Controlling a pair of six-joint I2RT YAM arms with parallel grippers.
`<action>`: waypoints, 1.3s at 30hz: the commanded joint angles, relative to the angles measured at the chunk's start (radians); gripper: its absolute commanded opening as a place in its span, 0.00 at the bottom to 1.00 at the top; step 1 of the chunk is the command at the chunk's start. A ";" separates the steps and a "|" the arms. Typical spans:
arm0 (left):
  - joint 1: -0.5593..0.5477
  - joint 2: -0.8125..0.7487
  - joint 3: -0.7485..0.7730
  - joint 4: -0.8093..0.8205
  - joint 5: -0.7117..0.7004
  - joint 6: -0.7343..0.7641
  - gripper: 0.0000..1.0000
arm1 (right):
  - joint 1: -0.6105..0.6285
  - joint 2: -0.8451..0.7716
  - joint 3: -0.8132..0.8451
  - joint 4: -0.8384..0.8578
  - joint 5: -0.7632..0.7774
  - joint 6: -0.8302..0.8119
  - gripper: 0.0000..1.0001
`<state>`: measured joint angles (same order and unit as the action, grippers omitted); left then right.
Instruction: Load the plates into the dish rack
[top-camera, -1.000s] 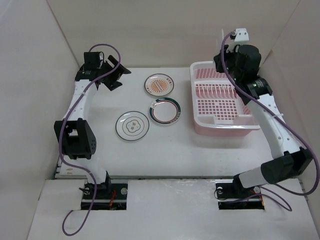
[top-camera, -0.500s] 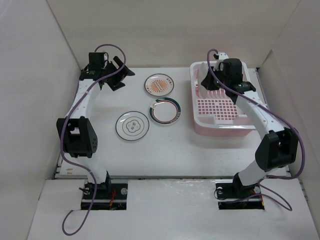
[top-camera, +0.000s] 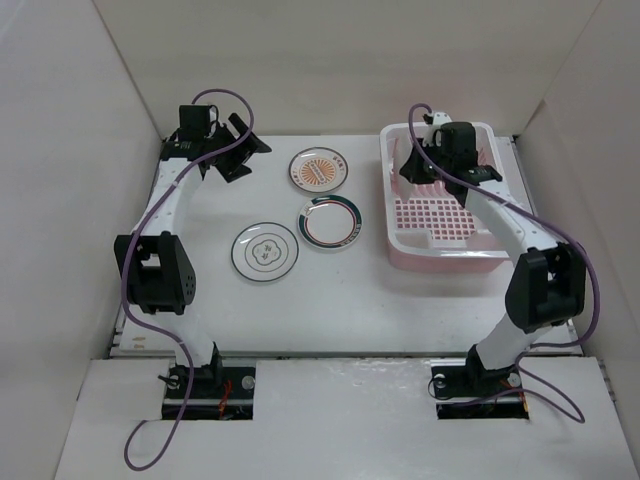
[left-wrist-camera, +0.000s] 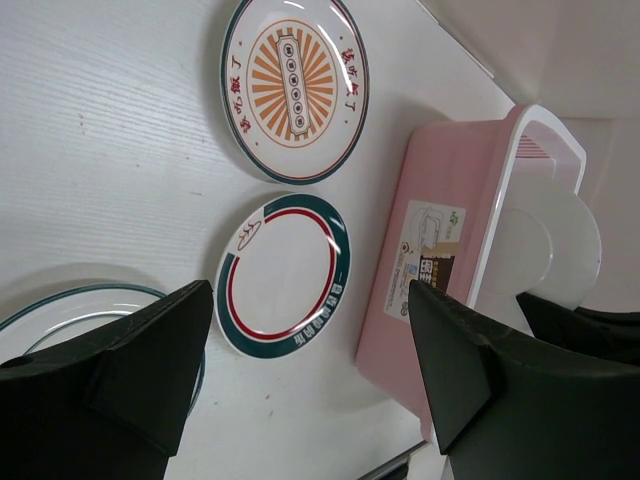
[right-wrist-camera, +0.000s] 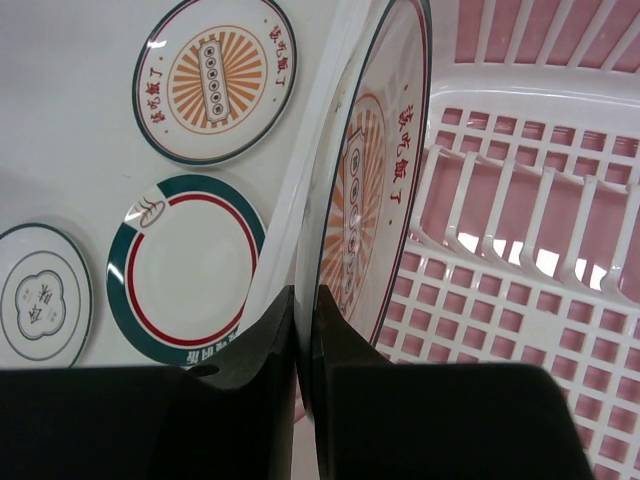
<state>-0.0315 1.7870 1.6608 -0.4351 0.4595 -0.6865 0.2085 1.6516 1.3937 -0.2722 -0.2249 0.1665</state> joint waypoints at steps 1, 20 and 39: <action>0.001 -0.002 -0.001 0.029 0.013 0.021 0.76 | -0.011 0.005 0.011 0.103 -0.011 0.027 0.00; 0.001 0.008 -0.001 0.029 0.022 0.030 0.76 | -0.011 0.079 0.039 0.122 0.047 0.036 0.00; 0.001 0.026 -0.001 0.029 0.053 0.030 0.76 | 0.019 0.151 0.157 0.047 0.070 -0.016 0.18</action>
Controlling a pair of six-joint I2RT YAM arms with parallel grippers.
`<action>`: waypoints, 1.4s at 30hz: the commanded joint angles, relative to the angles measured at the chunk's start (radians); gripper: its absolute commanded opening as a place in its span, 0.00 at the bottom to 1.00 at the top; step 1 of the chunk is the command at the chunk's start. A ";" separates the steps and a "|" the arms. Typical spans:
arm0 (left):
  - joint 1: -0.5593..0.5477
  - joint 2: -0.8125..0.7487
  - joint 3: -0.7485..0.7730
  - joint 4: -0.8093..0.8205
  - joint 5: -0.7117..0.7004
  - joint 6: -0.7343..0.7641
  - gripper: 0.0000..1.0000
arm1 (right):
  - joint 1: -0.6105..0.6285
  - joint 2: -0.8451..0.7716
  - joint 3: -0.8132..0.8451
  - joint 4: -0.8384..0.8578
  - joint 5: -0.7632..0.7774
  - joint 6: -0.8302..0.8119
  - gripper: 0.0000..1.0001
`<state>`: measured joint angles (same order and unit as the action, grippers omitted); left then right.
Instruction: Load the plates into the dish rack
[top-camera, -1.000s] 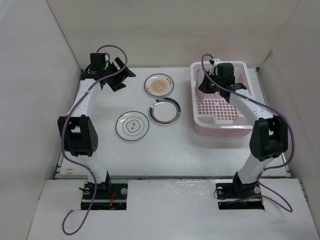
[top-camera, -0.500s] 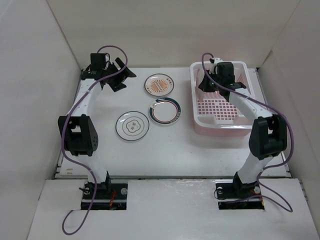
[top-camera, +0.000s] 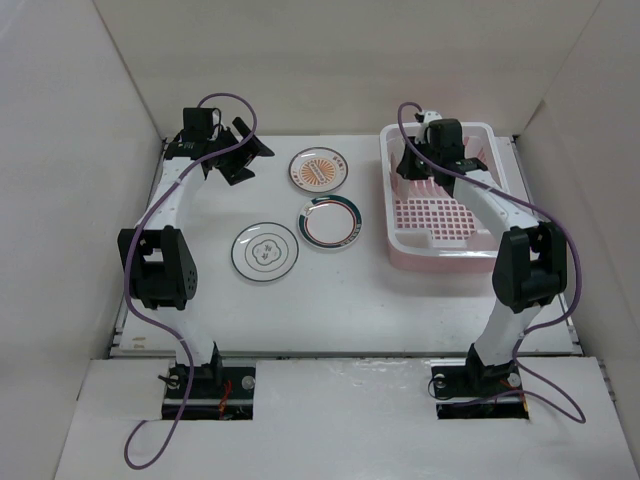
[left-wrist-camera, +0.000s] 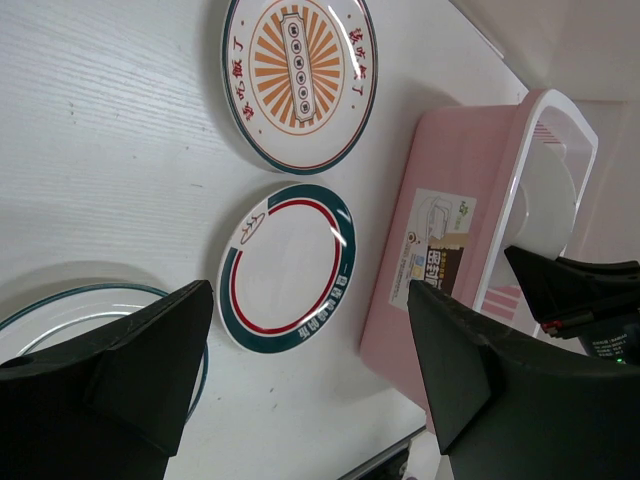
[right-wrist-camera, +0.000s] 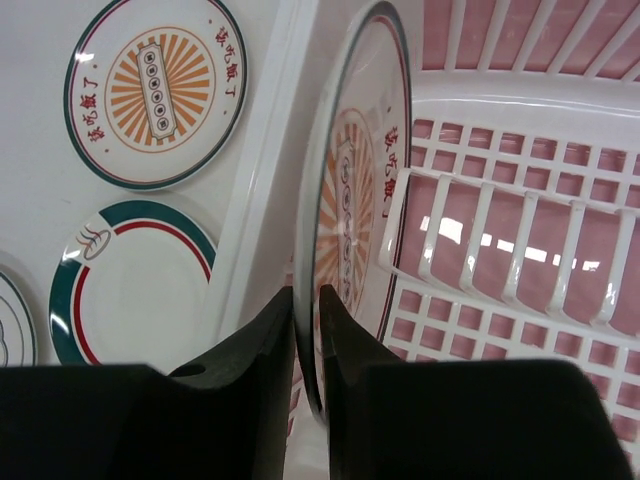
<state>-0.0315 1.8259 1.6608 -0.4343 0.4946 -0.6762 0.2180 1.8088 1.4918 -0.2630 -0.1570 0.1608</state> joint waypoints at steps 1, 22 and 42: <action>0.001 -0.013 -0.001 0.028 0.018 0.020 0.76 | 0.009 -0.006 0.059 0.038 0.002 -0.010 0.22; 0.001 -0.004 -0.003 0.028 0.009 0.029 0.76 | 0.009 0.003 0.059 0.038 -0.035 0.000 0.52; 0.001 0.119 0.036 0.100 0.016 0.060 0.76 | -0.023 -0.241 0.120 0.002 -0.062 0.031 1.00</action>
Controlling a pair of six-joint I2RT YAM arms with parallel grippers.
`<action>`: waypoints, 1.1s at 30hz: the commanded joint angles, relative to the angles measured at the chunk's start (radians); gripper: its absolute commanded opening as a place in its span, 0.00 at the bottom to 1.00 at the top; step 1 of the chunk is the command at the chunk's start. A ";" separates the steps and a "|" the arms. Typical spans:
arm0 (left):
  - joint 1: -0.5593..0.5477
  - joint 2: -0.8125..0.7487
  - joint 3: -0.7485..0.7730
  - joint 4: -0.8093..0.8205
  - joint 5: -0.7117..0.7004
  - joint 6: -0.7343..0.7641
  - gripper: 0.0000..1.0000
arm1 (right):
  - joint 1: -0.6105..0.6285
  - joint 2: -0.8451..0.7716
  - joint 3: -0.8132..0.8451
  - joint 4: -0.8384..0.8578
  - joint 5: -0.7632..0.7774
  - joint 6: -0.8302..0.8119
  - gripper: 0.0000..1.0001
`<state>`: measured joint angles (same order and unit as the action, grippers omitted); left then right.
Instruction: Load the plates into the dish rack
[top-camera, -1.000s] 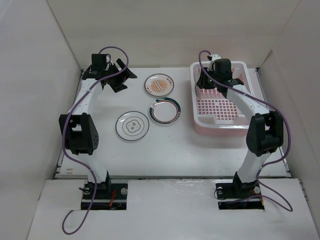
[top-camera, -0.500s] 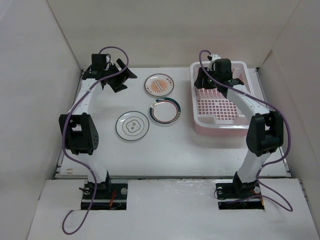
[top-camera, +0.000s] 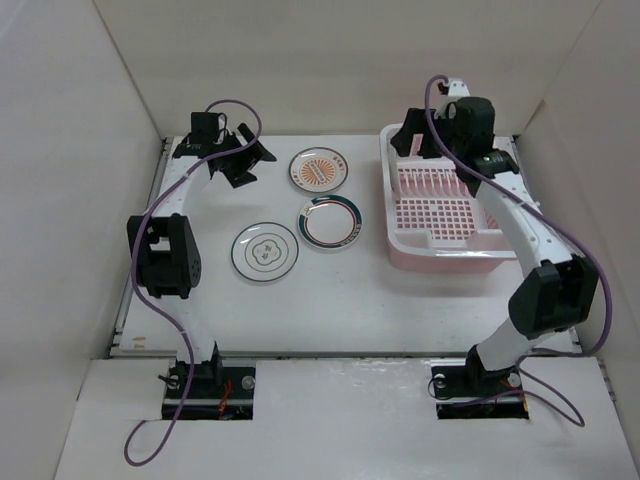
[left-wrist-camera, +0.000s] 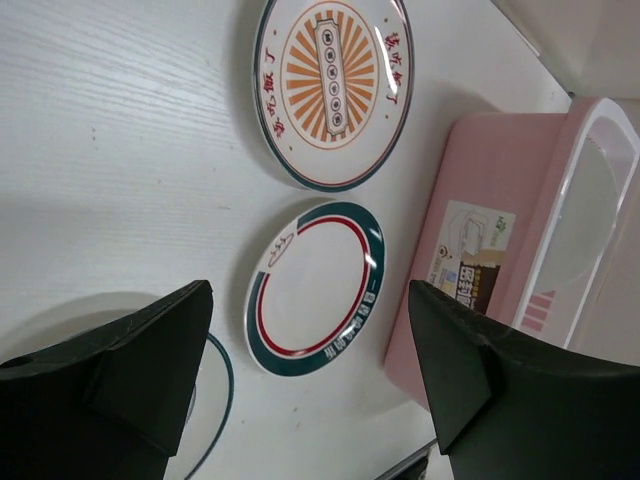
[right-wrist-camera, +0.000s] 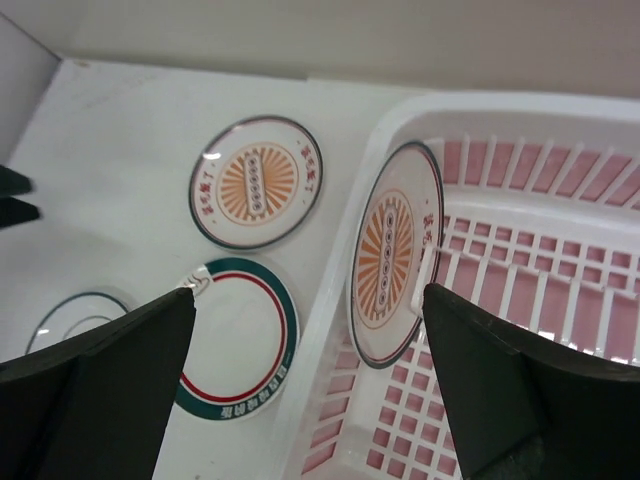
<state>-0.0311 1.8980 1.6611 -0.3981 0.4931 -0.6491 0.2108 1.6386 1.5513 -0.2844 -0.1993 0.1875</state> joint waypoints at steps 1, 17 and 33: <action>0.000 0.071 0.064 0.079 0.018 0.042 0.76 | -0.016 -0.094 0.061 0.024 -0.038 -0.005 1.00; -0.018 0.506 0.253 0.264 0.191 -0.060 0.65 | 0.030 -0.255 0.024 0.011 -0.287 -0.037 1.00; -0.058 0.598 0.258 0.372 0.170 -0.242 0.49 | 0.048 -0.212 0.038 0.002 -0.342 -0.008 1.00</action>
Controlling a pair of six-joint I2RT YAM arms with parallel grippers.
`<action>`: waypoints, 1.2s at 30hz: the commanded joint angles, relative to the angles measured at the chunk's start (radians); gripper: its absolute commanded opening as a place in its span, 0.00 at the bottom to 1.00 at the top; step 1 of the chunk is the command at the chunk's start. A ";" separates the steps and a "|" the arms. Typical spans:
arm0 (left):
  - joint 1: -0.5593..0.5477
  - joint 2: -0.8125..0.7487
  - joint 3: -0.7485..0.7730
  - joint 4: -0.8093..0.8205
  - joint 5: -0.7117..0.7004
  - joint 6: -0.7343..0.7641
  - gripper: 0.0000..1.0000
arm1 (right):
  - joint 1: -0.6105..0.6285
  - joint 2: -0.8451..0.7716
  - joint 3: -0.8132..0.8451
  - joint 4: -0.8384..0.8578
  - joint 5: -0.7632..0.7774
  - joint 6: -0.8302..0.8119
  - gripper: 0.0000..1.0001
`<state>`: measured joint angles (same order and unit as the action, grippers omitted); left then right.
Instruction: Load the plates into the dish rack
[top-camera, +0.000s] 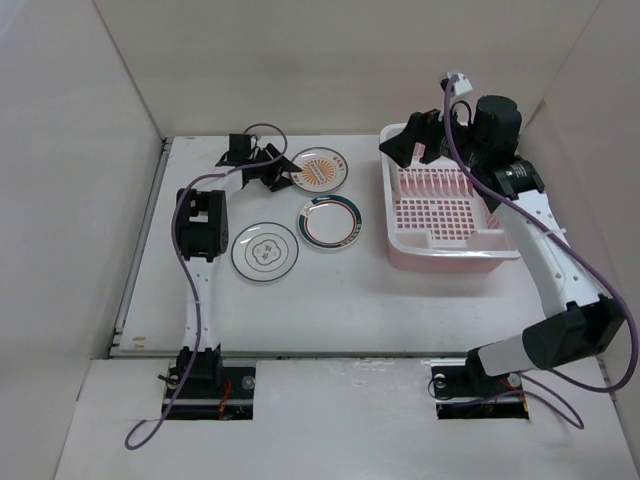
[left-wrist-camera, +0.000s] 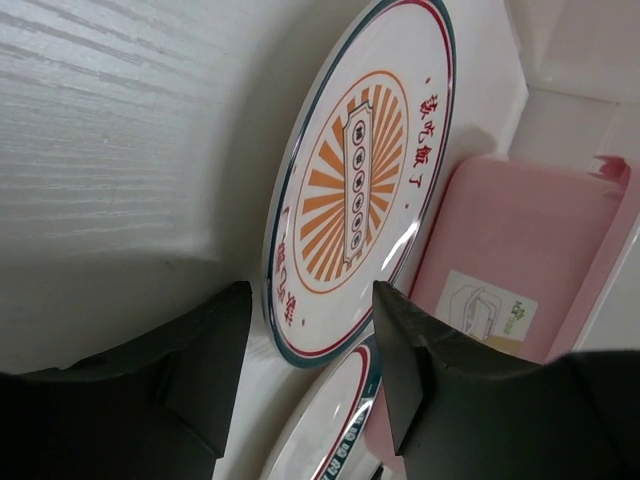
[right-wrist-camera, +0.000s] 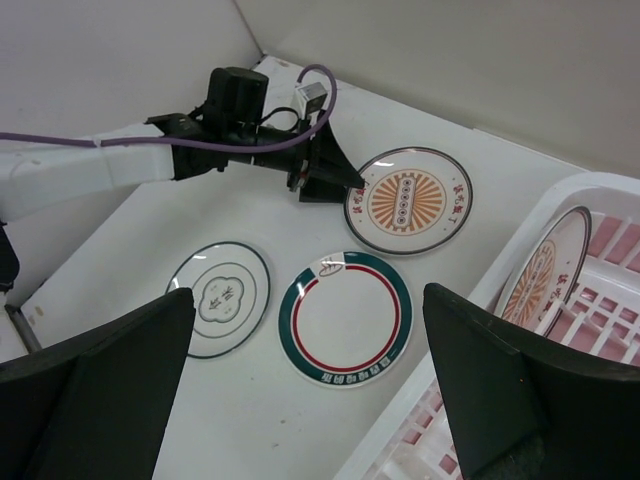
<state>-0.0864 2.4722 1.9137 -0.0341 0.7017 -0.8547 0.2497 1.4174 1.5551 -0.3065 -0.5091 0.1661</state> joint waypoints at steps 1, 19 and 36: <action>-0.012 0.033 -0.007 0.038 -0.039 -0.049 0.49 | 0.010 0.020 0.043 0.024 -0.043 0.013 1.00; -0.003 0.033 0.007 -0.002 -0.086 -0.060 0.00 | 0.210 0.106 0.065 -0.040 0.281 -0.140 1.00; 0.048 -0.301 0.171 -0.688 -0.361 0.034 0.00 | 0.487 0.295 0.102 -0.011 0.834 -0.566 1.00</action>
<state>-0.0566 2.3058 2.0689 -0.5594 0.3748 -0.8402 0.7193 1.7370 1.6463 -0.4213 0.2565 -0.3267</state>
